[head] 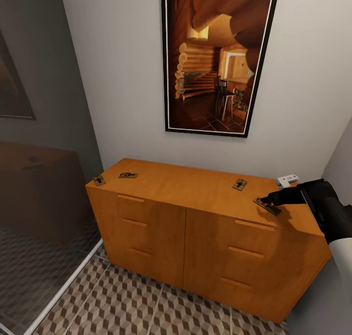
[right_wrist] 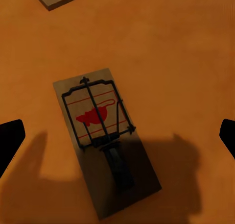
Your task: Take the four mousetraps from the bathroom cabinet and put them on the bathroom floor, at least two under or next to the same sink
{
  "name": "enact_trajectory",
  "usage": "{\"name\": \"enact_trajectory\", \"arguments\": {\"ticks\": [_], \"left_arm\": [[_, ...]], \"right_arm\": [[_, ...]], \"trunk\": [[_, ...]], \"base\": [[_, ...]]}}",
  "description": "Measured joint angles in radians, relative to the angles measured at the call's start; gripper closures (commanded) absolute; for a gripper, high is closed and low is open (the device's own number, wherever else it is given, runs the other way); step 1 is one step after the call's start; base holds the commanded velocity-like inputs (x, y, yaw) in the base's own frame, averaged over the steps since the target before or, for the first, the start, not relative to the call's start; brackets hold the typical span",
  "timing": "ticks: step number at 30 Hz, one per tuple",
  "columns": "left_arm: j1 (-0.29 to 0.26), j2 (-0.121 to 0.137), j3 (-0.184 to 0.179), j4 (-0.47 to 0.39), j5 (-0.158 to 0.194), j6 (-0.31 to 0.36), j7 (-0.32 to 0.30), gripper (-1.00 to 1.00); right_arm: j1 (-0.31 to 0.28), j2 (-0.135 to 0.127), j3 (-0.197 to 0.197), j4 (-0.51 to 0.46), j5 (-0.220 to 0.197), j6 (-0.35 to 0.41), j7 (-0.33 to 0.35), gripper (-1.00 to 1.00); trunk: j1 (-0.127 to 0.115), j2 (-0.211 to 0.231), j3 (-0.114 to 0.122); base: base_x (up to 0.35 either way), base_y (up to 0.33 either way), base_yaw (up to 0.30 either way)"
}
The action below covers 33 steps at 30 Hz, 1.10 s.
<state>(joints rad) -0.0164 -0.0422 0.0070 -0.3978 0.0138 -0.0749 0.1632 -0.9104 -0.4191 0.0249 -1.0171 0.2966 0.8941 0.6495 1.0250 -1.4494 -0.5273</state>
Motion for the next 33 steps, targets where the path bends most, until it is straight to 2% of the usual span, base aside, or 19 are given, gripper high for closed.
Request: {"name": "enact_trajectory", "arguments": {"ticks": [29, 33], "left_arm": [[0.000, 0.000, 0.000, 0.000, 0.000, 0.000, 0.000, -1.00], [0.000, 0.000, 0.000, 0.000, 0.000, 0.000, 0.000, -1.00]], "right_arm": [[0.000, -0.001, -0.001, 0.039, -0.001, -0.008, 0.008, -1.00], [0.000, -0.004, -0.005, 0.039, 0.002, -0.017, 0.101, -1.00]], "trunk": [[0.000, 0.000, 0.000], [0.000, 0.000, 0.000]], "base": [[0.000, 0.000, 0.000], [0.000, 0.000, 0.000]]}}
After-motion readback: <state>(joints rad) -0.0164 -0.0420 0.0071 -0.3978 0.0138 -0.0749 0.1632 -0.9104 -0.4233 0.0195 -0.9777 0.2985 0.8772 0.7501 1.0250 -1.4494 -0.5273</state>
